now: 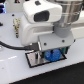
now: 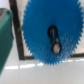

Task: Insert the blue gear onto the right peg, followed by the red gear

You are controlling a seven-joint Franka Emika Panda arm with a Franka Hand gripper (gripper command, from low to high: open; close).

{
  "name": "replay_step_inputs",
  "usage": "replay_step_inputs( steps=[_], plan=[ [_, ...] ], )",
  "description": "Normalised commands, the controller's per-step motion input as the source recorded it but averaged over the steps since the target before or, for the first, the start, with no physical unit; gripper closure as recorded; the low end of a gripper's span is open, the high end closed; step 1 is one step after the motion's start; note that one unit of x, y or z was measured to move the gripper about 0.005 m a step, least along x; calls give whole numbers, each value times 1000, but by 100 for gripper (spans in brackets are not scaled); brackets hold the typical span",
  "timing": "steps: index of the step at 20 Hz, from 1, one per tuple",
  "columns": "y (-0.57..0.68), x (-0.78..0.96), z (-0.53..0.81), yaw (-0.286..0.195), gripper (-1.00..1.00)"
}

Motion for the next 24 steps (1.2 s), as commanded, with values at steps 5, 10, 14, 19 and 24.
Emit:
replay_step_inputs(
  steps=[5, 10, 14, 19, 24],
  plan=[
    [114, -513, 246, 0, -100],
    [108, -737, 59, 0, -100],
    [80, -816, 0, 0, -100],
    [21, -818, -43, 0, -100],
    [69, -694, -144, 0, -100]
  ],
)
